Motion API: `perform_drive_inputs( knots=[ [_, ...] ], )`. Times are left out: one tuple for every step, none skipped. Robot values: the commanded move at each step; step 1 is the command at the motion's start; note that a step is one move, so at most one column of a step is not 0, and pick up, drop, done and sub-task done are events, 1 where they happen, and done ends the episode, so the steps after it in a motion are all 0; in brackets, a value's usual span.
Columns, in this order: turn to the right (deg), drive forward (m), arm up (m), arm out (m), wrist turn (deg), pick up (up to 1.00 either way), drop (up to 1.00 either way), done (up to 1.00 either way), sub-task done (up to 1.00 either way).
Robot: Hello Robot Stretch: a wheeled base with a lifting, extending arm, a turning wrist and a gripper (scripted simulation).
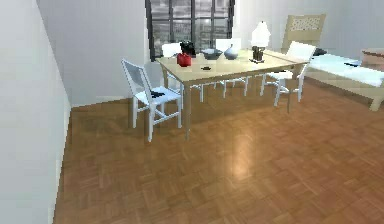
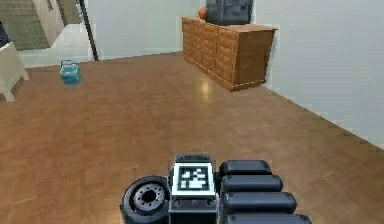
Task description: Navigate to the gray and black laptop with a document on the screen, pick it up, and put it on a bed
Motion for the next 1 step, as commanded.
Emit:
perform_drive_inputs(
  knots=[
    [-15.0,0.0,0.0,0.0,0.0,0.0,0.0,0.0,0.0]
  ],
)
